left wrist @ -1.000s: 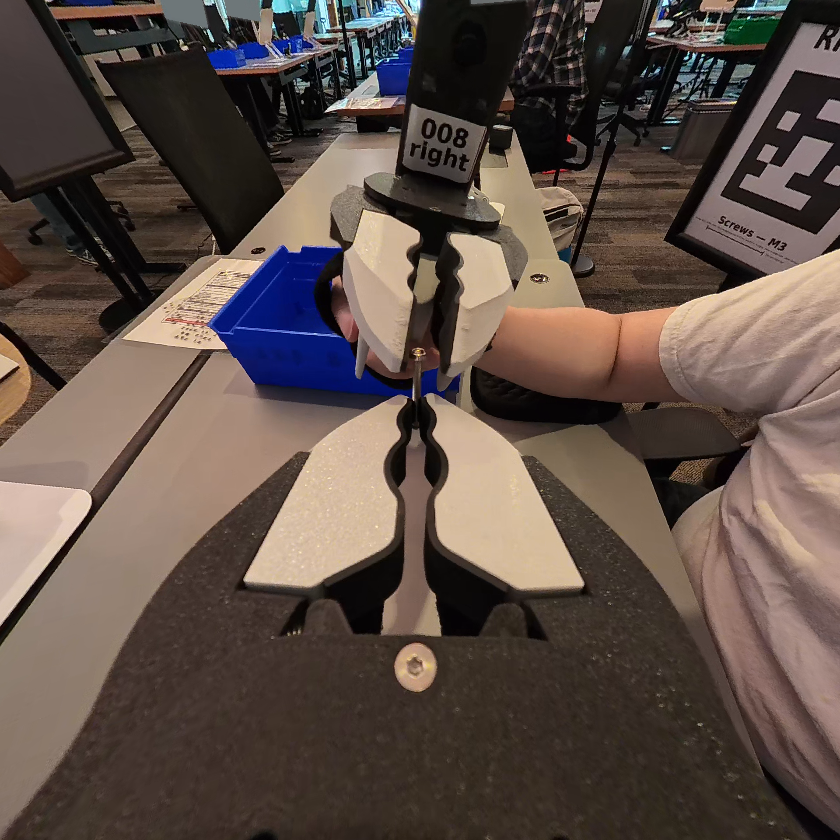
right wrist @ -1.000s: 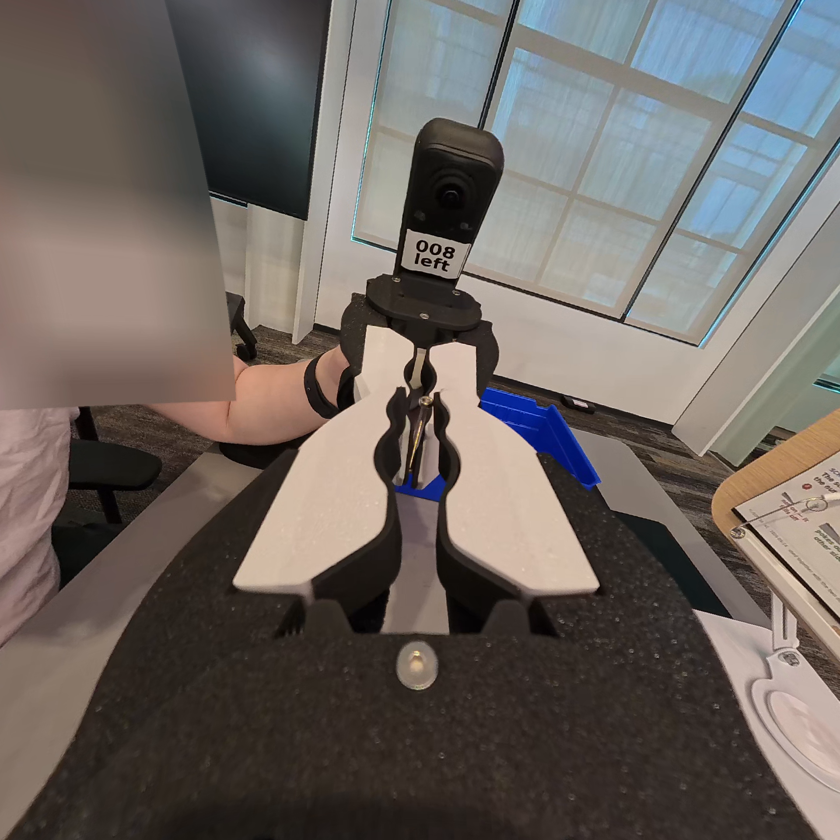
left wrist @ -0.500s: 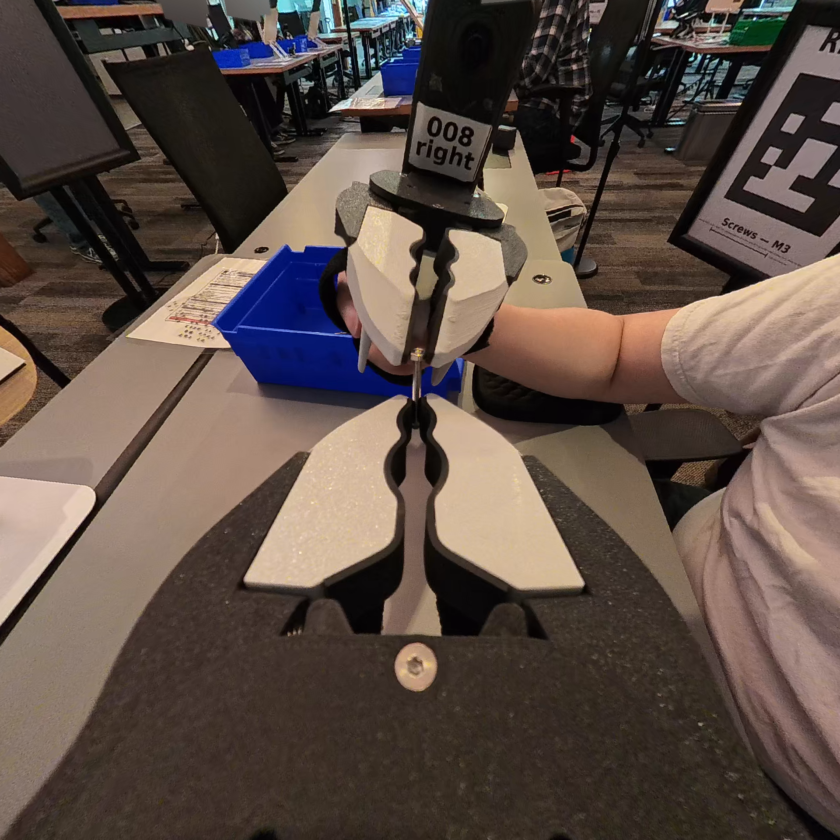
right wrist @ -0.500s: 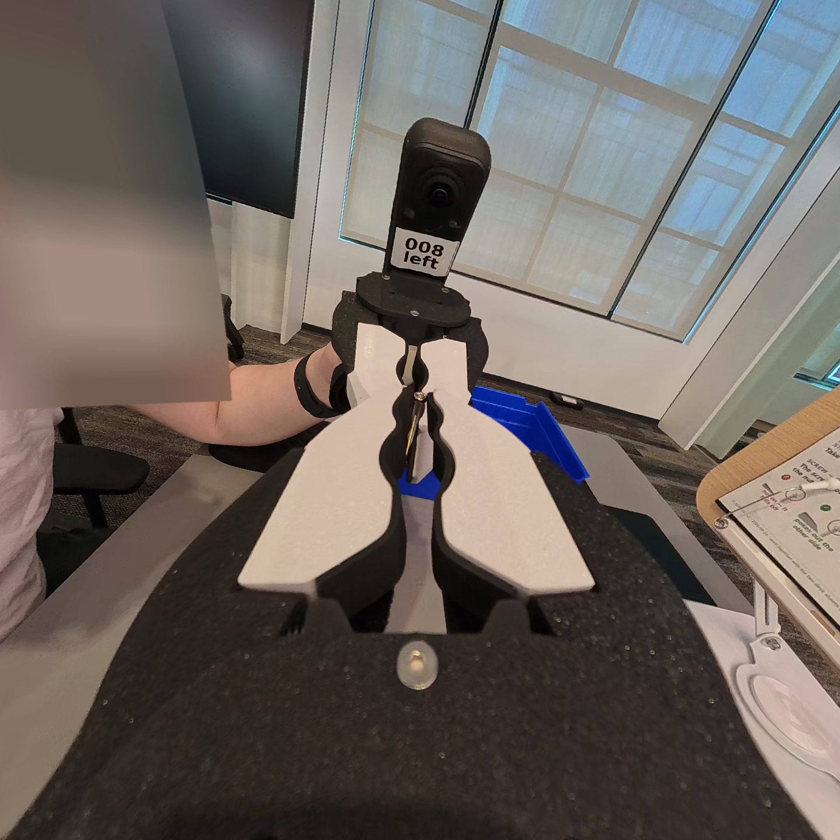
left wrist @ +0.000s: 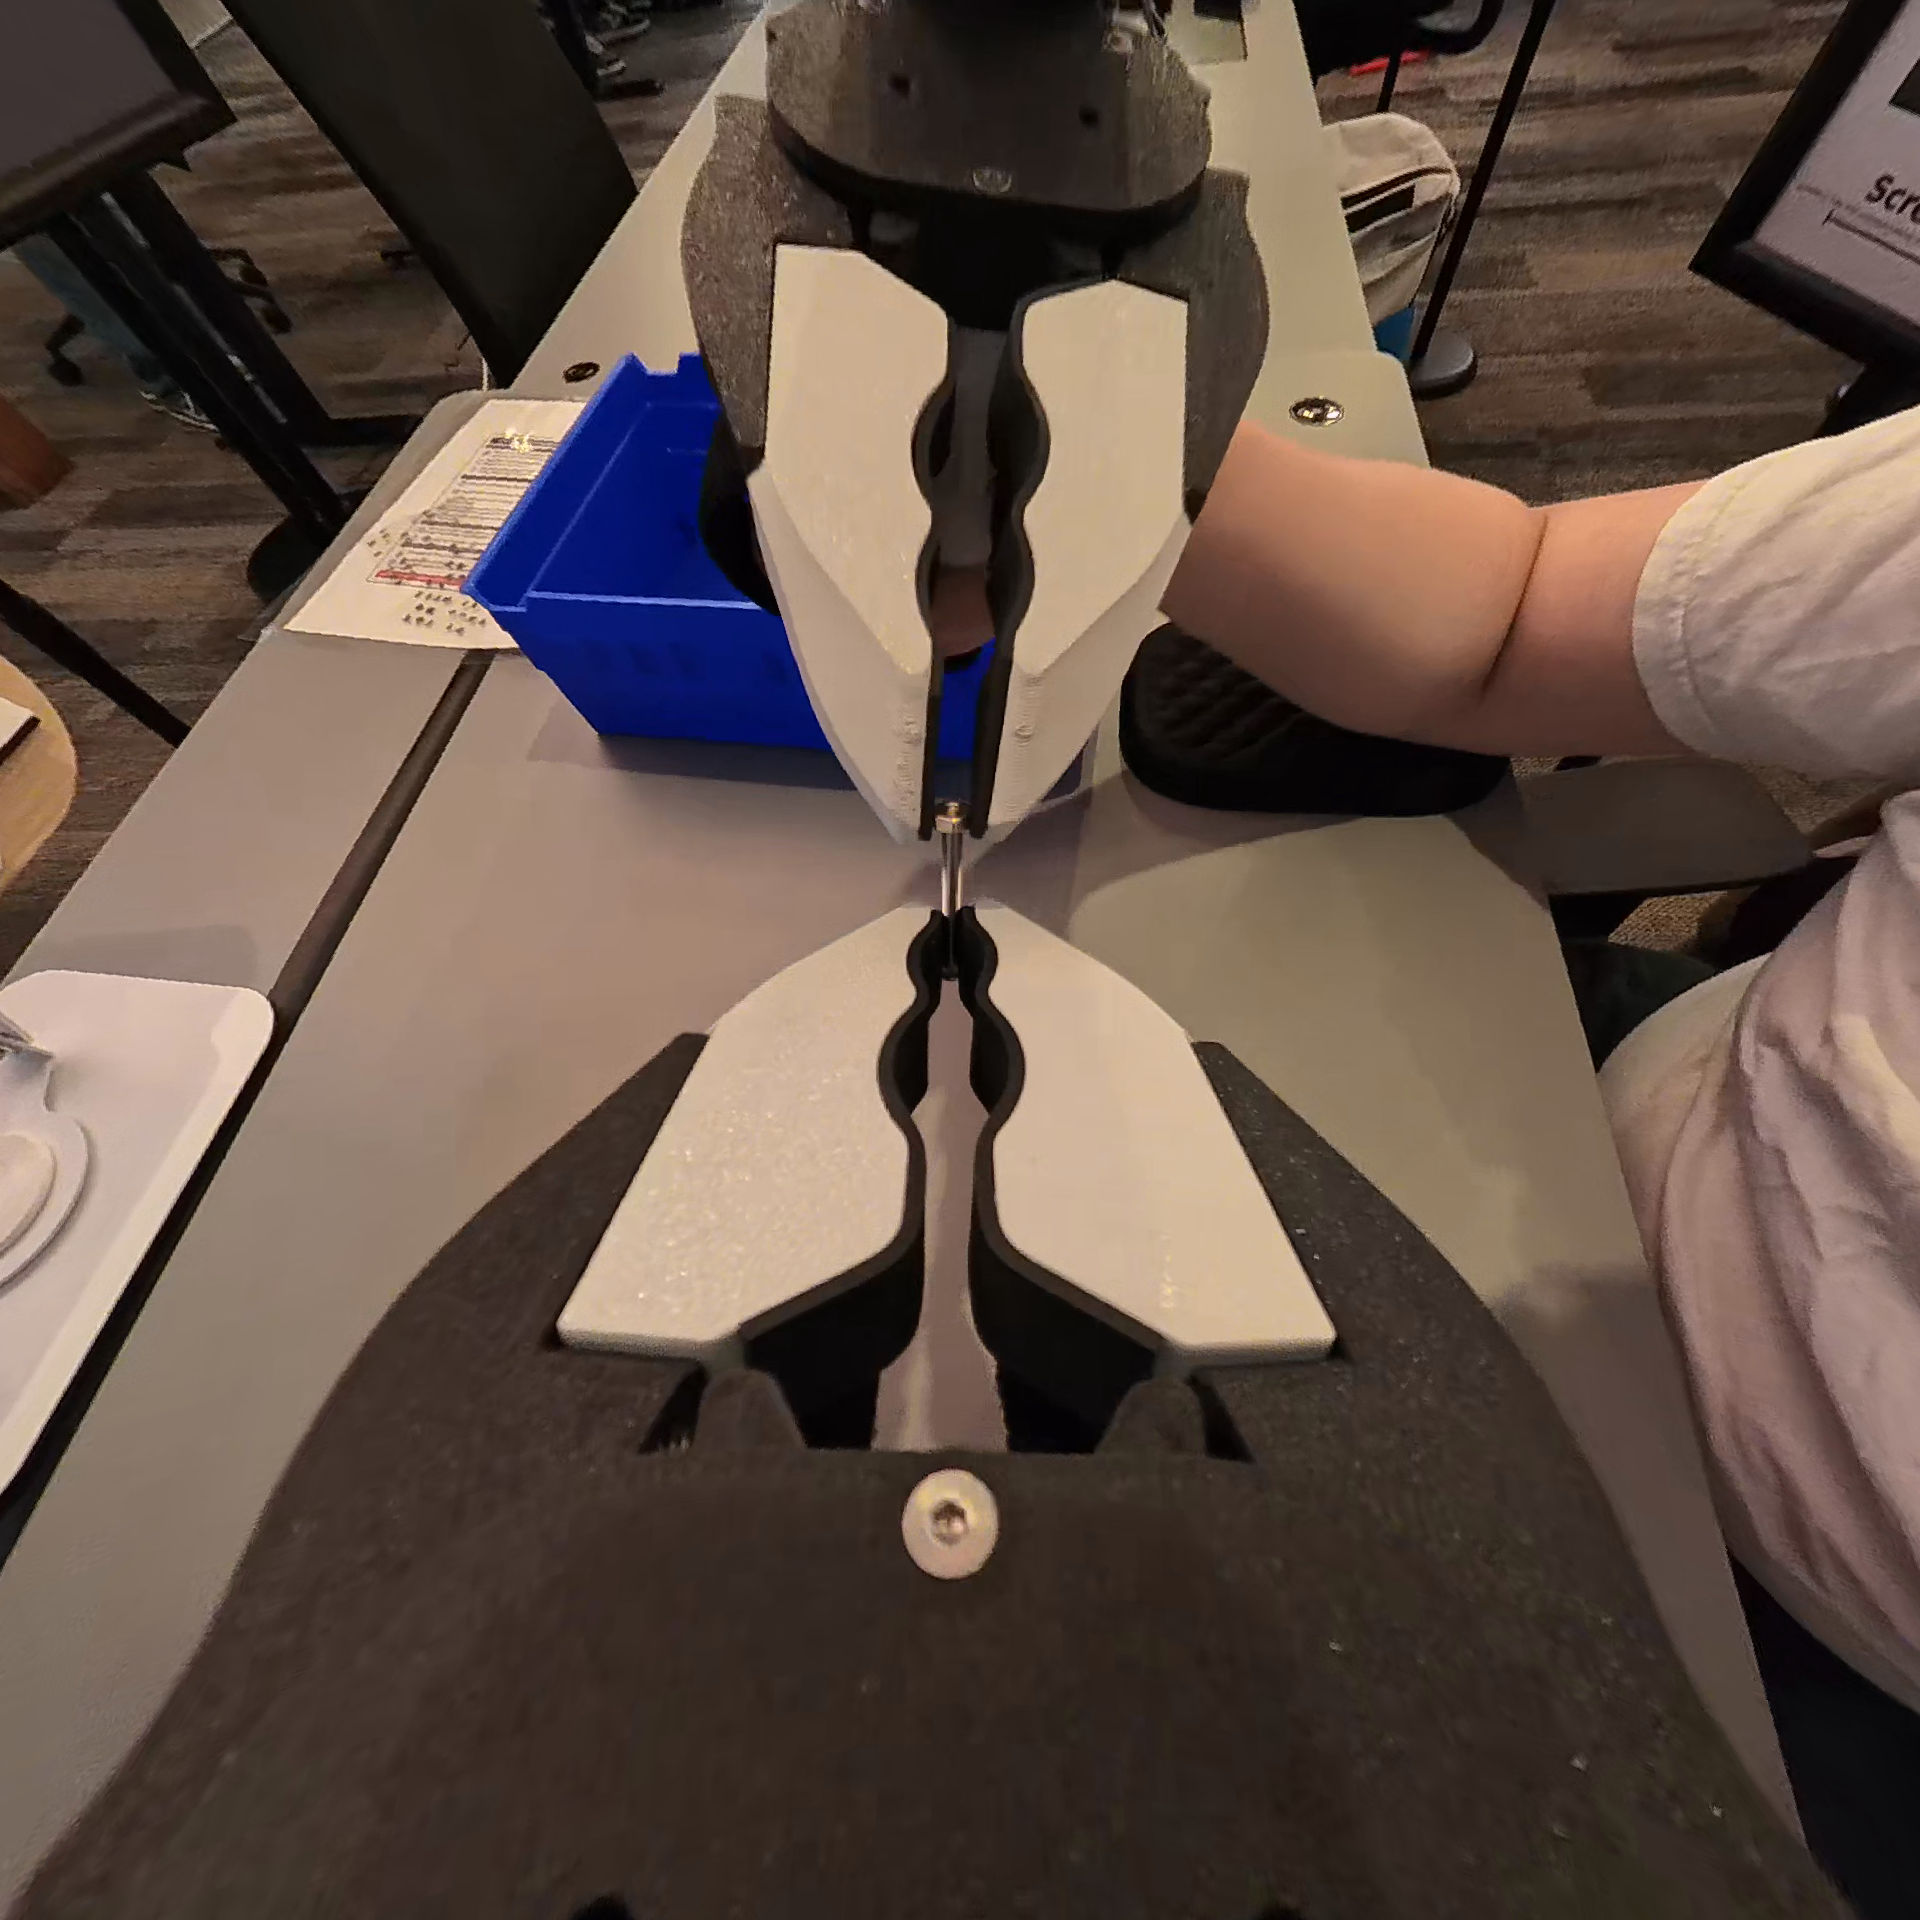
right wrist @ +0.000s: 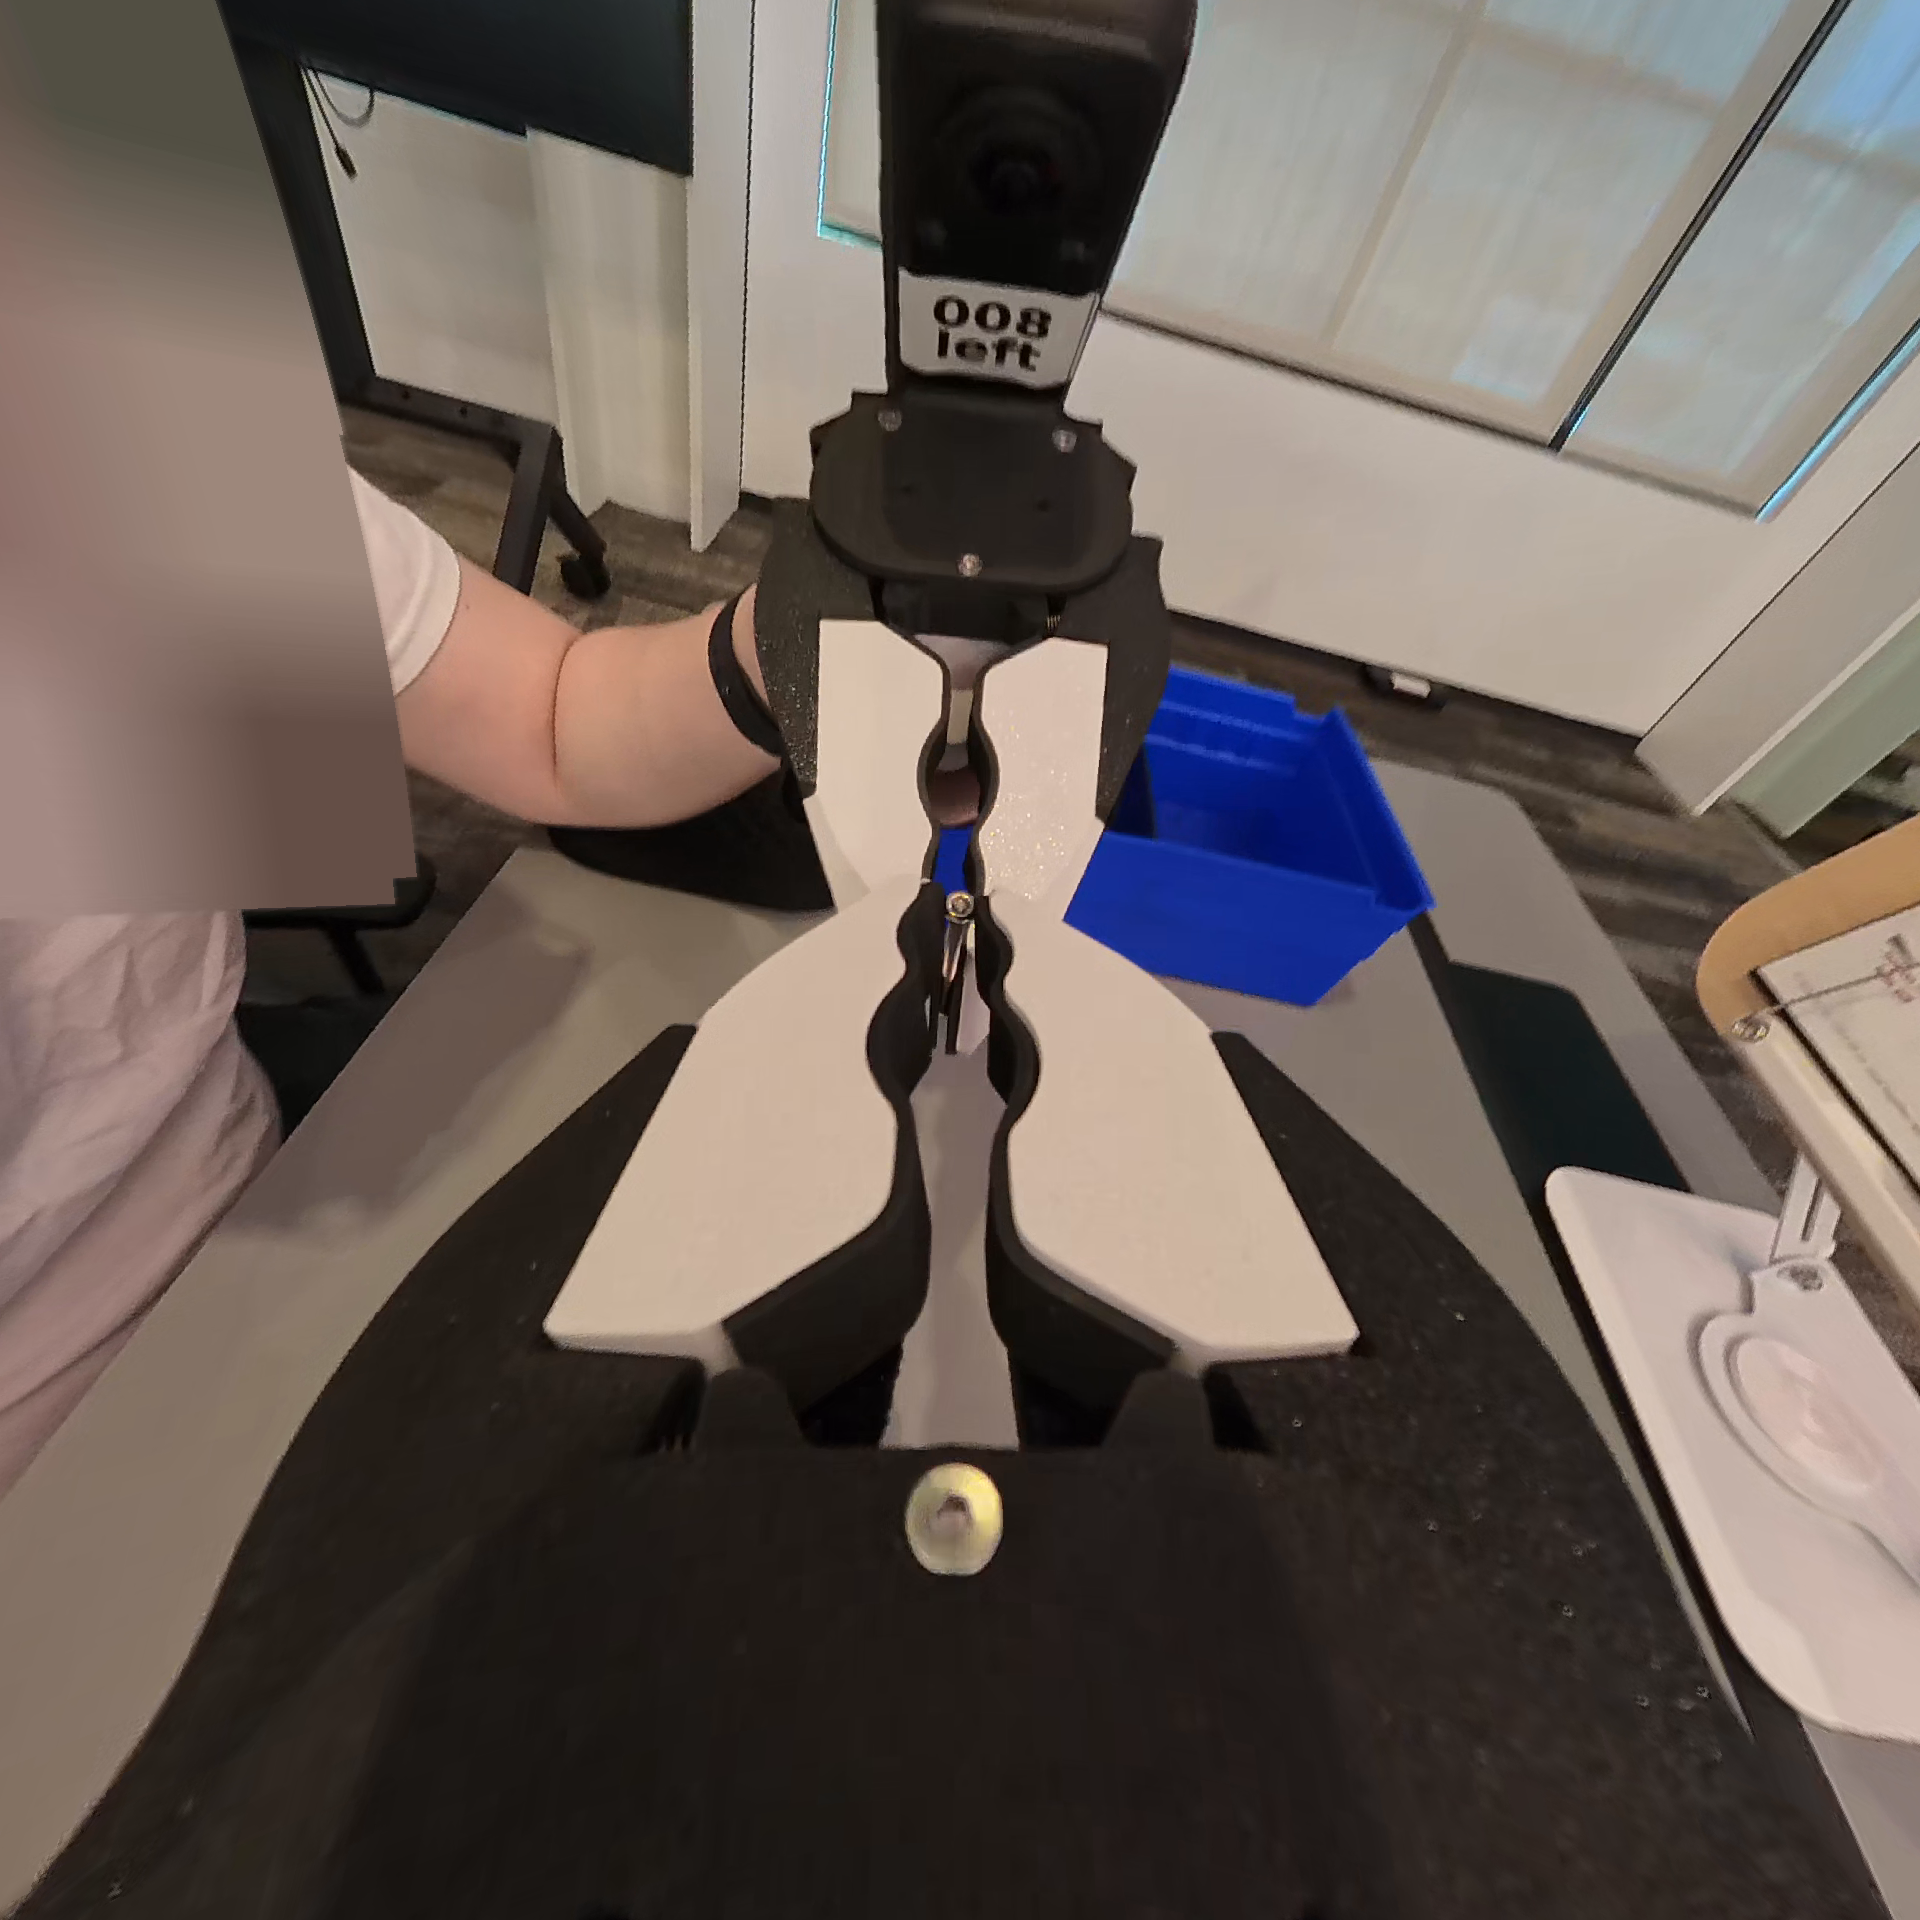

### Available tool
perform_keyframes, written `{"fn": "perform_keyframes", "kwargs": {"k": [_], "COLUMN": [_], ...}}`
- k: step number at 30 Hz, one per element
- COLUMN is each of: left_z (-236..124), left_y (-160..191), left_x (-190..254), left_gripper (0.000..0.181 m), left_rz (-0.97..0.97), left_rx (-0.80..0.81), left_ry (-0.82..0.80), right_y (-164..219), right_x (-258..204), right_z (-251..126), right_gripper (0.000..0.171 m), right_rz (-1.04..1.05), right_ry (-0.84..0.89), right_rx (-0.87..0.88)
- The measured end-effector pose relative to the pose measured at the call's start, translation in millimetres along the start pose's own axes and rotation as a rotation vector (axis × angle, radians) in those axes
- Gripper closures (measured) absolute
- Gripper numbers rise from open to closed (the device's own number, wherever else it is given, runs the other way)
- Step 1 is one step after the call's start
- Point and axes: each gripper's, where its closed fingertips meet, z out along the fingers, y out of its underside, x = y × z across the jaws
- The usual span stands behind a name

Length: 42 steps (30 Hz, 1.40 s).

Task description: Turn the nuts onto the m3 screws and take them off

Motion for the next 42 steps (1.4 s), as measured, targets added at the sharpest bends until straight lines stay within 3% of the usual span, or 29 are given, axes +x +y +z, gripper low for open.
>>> {"fn": "perform_keyframes", "kwargs": {"k": [9,20,23,27,36,42], "left_z": [4.8,-0.6,-3.6,-8.1,-15.2,-16.3], "left_y": [7.8,10.7,7.9,4.6,-14.4,-18.0], "left_x": [8.3,-22.1,-25.2,-28.3,-13.4,-10.1], "left_gripper": [0.179,0.179,0.18,0.179,0.18,0.18], "left_rz": [0.002,-0.064,-0.096,-0.105,-0.111,-0.103], "left_rx": [-0.055,-0.067,-0.04,-0.014,0.097,0.116], "left_ry": [0.048,-0.138,-0.142,-0.152,-0.051,-0.034], "right_y": [9.3,11.6,7.4,-3.2,-25.3,-26.5], "right_x": [-8.2,19.7,23.3,27.0,13.1,9.8], "right_z": [-1.1,4.9,6.1,3.0,-1.8,1.5], "right_gripper": [0.166,0.166,0.165,0.147,0.149,0.151], "right_rz": [-0.038,0.184,0.192,0.155,0.029,0.009], "right_ry": [-0.028,0.152,0.197,0.224,0.128,0.126], "right_rx": [-0.092,-0.131,-0.114,-0.045,0.142,0.143]}}
